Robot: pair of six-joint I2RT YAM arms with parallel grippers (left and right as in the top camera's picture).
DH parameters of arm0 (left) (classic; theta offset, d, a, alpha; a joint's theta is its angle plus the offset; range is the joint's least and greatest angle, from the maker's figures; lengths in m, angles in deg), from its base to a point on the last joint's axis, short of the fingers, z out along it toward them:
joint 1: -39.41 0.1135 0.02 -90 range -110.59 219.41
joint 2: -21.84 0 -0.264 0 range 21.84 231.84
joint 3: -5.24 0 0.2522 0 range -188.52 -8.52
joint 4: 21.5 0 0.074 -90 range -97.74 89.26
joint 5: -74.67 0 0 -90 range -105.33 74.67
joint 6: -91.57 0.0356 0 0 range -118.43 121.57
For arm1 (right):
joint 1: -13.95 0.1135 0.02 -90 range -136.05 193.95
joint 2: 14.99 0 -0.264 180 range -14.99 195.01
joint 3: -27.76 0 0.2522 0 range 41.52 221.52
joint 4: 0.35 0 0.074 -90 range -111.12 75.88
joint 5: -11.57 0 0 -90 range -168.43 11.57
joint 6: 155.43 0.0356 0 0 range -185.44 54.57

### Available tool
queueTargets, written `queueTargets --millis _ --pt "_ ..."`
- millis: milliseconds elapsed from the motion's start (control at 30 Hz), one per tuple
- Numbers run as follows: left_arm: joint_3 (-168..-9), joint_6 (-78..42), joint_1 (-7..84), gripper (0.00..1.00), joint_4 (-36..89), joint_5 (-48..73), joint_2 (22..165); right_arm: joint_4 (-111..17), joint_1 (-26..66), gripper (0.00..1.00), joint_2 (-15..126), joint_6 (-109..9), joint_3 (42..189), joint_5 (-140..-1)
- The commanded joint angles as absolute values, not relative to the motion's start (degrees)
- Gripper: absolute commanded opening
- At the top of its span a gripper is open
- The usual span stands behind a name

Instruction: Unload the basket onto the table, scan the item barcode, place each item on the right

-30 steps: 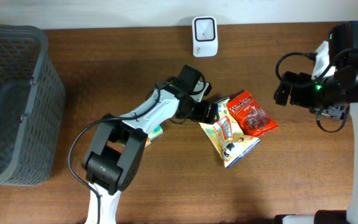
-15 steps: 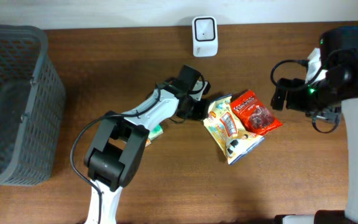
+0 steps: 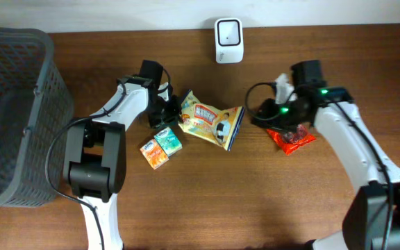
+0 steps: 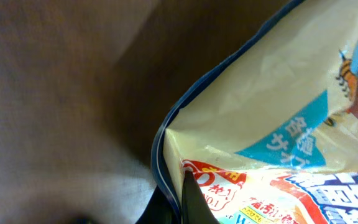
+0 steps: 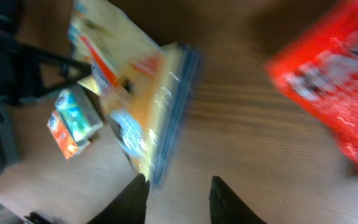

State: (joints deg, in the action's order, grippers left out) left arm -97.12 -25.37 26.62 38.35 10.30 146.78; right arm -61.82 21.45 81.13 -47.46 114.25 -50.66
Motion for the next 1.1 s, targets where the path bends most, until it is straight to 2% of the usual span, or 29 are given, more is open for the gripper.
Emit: queueTargets --millis 0,67,200,267,367,467,600,800,867,1067 --pt "-96.8 -26.2 25.5 0.0 42.7 8.9 144.2 -59.1 25.3 0.3 81.2 -43.3 114.6 -51.7" --pt "-96.8 -26.2 24.1 0.0 44.6 8.9 142.4 -56.4 26.3 0.3 81.2 -42.4 114.7 -52.1" --pt "-96.8 -26.3 20.6 0.0 44.4 8.9 140.2 -52.7 28.4 0.17 83.1 -38.3 114.7 -52.5" --pt "-96.8 -26.3 19.9 0.0 44.4 8.9 140.2 -52.6 29.8 0.16 85.0 -37.4 114.7 -52.5" --pt "-96.8 -26.7 19.7 0.0 44.5 8.8 140.2 -52.9 33.0 0.07 90.5 -35.3 114.7 -53.0" --pt "-96.8 -26.7 19.7 0.0 45.4 8.3 140.2 -54.6 33.4 0.04 94.6 -33.4 114.7 -54.9" --pt "-96.8 -26.7 20.1 0.0 47.7 -1.6 140.1 -65.9 30.6 0.04 95.9 -33.4 115.3 -72.1" --pt "-97.2 -26.7 23.2 0.0 50.4 -1.9 137.4 -68.3 23.9 0.04 95.9 -36.7 115.7 -75.1" --pt "-97.3 -26.7 24.0 0.0 50.6 -1.9 134.8 -68.4 22.8 0.04 95.9 -37.2 116.1 -72.9" --pt "-97.3 -26.7 22.0 0.0 50.2 -2.9 132.9 -74.2 24.0 0.04 95.9 -47.2 128.1 -49.9"
